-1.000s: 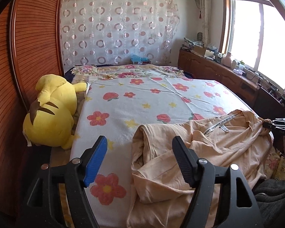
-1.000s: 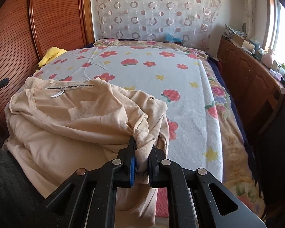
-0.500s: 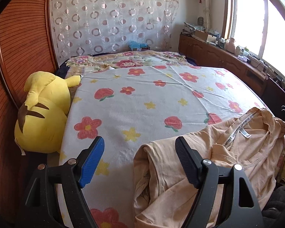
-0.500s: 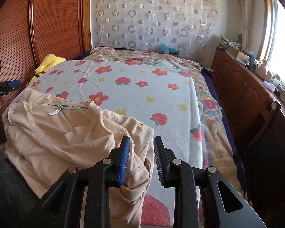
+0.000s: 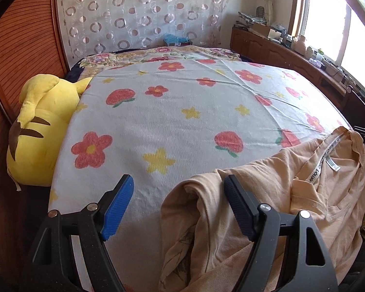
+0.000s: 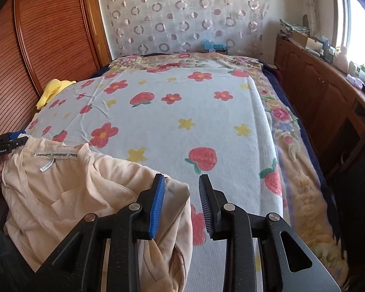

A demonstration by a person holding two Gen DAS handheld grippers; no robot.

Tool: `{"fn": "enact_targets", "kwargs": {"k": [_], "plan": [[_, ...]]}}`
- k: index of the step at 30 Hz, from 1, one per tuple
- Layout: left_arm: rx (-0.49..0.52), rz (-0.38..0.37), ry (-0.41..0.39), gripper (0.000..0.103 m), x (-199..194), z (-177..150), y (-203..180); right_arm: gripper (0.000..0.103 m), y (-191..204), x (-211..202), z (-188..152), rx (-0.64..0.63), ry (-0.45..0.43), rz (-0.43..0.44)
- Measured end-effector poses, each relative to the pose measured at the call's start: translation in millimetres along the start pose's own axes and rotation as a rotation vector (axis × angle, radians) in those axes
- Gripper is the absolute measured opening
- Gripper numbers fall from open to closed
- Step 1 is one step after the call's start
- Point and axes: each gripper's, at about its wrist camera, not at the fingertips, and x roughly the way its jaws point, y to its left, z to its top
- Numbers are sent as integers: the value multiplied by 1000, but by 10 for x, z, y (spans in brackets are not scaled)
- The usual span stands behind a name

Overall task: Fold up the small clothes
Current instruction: 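Open both tools, release the hem and move over the shirt edge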

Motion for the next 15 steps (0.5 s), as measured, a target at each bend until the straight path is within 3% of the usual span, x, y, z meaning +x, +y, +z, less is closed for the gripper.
{"fn": "enact_targets", "kwargs": {"k": [5,8,12,15], "plan": [[-16,-22,8,78,36,-25,25,29,-93,39,17,21,34,36],[-20,-20,5,78,40,-36,22,12,-108,43,4,7,50,79],[-23,-20,4,78,42,-38,23,5,-146,-97,1,-8,-6,76],[-20,-17,5,79,41,-42,18,5,-269,-238,-5,34,-71,8]]}}
